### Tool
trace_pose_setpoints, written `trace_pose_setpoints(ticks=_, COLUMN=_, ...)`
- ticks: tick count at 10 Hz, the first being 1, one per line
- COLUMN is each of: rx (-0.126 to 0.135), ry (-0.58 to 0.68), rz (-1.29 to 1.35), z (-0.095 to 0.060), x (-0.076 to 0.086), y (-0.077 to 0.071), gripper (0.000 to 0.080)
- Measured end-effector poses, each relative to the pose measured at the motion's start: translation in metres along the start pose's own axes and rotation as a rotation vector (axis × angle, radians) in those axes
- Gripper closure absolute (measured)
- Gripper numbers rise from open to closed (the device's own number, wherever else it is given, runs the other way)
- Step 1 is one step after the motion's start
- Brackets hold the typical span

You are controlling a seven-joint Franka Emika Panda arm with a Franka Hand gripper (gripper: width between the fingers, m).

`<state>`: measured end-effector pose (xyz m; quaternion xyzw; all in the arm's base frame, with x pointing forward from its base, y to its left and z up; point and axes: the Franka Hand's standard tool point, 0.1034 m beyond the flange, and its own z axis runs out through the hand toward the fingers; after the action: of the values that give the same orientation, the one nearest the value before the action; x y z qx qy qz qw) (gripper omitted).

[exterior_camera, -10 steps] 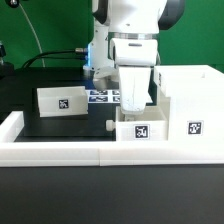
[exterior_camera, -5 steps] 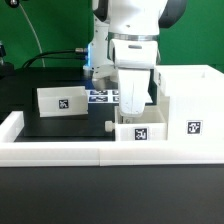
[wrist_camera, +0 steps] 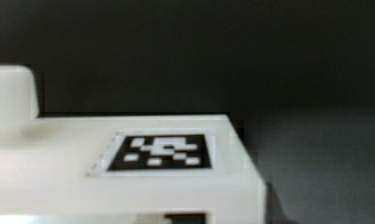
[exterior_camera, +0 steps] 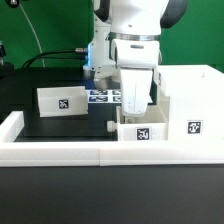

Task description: Assemble drawer

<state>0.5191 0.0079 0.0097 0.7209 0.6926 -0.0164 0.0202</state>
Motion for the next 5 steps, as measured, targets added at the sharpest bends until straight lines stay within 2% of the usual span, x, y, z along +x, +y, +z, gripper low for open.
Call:
trace_pose_setpoints(ticks=1, rx=0.007, ry=-0.001, rz=0.007, z=-0.0014, x=0.0017, y=-0.0004, gripper=0.0755)
trace_pose_setpoints(ticks=2, rx=0.002, ry=0.000, rz=0.031, z=-0.0042, x=-0.0003, y=0.0010, gripper=0.0755)
trace_pose_setpoints(ticks=5, rx=0.007, ry=-0.001, rz=0.029, z=-0.0014, x=-0.0008, y=-0.0005, gripper=0.0755)
